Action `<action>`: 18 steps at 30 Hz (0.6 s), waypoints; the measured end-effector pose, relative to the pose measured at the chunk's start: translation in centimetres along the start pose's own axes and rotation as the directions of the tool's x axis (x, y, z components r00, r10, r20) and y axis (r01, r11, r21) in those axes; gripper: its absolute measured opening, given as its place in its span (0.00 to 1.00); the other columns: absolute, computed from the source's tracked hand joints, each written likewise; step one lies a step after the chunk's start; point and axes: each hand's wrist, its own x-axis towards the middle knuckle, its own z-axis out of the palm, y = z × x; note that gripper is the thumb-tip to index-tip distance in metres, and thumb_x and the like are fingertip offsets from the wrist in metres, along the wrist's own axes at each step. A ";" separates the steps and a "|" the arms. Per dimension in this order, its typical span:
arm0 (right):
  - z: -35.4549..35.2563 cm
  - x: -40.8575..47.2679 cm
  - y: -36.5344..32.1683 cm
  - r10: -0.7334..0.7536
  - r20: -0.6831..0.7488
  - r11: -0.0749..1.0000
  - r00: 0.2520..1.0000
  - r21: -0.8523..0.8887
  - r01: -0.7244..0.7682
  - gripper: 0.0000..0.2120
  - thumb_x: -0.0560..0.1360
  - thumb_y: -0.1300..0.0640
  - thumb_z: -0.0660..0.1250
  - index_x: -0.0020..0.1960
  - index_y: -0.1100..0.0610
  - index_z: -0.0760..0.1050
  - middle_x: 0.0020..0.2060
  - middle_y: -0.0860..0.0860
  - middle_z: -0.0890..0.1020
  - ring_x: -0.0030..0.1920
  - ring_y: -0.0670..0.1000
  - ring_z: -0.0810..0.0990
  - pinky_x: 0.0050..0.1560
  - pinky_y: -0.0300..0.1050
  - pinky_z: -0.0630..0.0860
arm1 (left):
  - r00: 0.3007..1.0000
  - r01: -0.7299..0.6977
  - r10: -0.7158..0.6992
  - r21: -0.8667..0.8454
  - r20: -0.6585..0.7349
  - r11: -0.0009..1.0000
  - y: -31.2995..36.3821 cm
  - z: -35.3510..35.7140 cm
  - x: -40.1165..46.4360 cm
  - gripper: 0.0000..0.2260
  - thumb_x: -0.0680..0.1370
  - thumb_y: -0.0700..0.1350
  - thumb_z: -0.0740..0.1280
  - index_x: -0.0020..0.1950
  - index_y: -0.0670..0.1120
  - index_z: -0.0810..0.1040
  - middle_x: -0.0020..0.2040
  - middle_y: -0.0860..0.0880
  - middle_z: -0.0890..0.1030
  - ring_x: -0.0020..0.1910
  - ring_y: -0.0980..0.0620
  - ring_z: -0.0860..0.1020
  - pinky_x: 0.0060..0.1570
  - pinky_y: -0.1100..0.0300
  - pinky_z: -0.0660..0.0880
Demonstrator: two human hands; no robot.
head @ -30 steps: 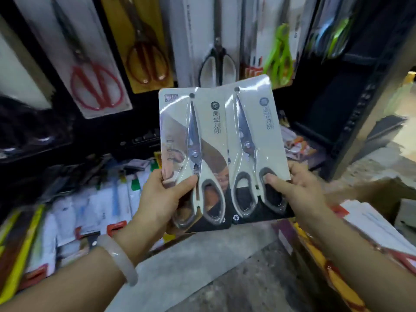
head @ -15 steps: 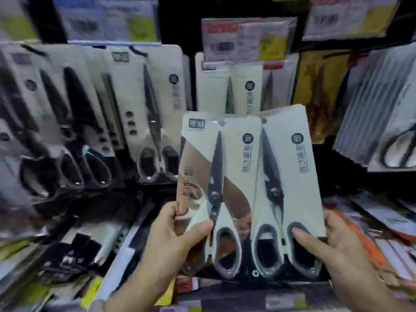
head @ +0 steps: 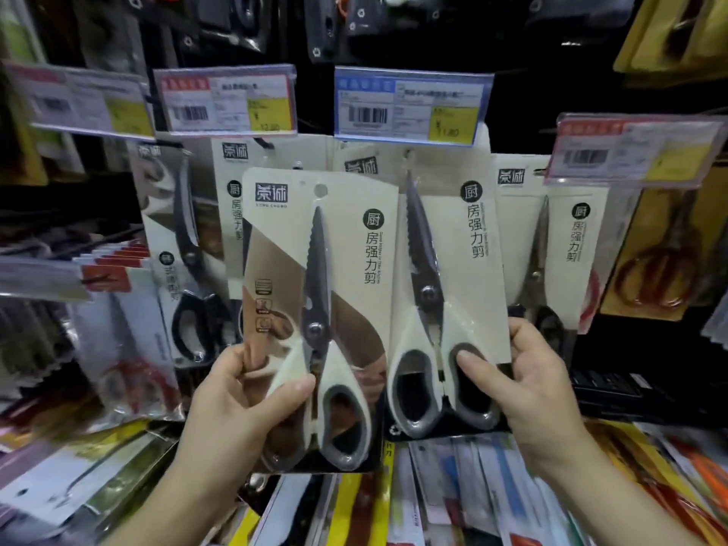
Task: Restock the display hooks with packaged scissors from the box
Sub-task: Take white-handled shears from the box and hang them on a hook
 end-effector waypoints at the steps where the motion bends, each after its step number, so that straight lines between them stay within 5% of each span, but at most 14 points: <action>1: 0.3 0.4 -0.2 -0.015 0.005 1.000 1.000 0.013 0.015 0.15 0.63 0.57 0.73 0.48 0.52 0.75 0.44 0.48 0.85 0.45 0.46 0.83 0.46 0.36 0.78 | 1.000 -0.015 0.015 0.010 0.000 1.000 0.3 -0.3 0.2 0.20 0.61 0.39 0.74 0.51 0.43 0.75 0.43 0.44 0.86 0.40 0.47 0.85 0.33 0.60 0.80; 7: 2.1 1.5 -0.1 0.040 0.013 0.981 0.999 0.188 -0.041 0.14 0.66 0.65 0.68 0.50 0.55 0.75 0.41 0.47 0.86 0.43 0.45 0.84 0.45 0.37 0.80 | 0.999 -0.036 0.037 0.019 -0.038 0.999 0.8 -1.0 0.5 0.20 0.61 0.42 0.72 0.52 0.42 0.75 0.44 0.44 0.86 0.40 0.46 0.85 0.35 0.55 0.81; 13: 3.0 2.0 1.2 0.157 -0.019 0.953 0.987 0.264 -0.147 0.11 0.68 0.65 0.69 0.49 0.56 0.75 0.42 0.52 0.86 0.44 0.49 0.84 0.46 0.43 0.81 | 0.996 0.021 -0.020 0.010 -0.086 1.000 -0.1 -1.6 0.2 0.23 0.58 0.40 0.77 0.51 0.43 0.76 0.46 0.42 0.85 0.45 0.40 0.84 0.50 0.43 0.78; 15: 3.5 2.6 1.2 0.183 -0.040 0.969 0.982 0.174 -0.174 0.08 0.72 0.66 0.68 0.46 0.54 0.75 0.42 0.51 0.85 0.45 0.50 0.83 0.45 0.42 0.80 | 0.995 0.032 -0.030 0.028 -0.097 0.999 -0.4 -1.5 0.2 0.23 0.58 0.41 0.77 0.51 0.44 0.76 0.45 0.42 0.85 0.45 0.40 0.84 0.50 0.43 0.78; 18: 4.1 3.3 1.3 0.119 -0.145 0.910 0.982 -0.380 -0.166 0.06 0.75 0.54 0.67 0.50 0.55 0.75 0.48 0.52 0.80 0.53 0.53 0.78 0.48 0.42 0.74 | 0.995 0.033 -0.031 0.017 -0.091 0.999 -0.8 -1.2 0.2 0.21 0.60 0.42 0.73 0.53 0.44 0.77 0.46 0.43 0.85 0.46 0.41 0.84 0.49 0.45 0.78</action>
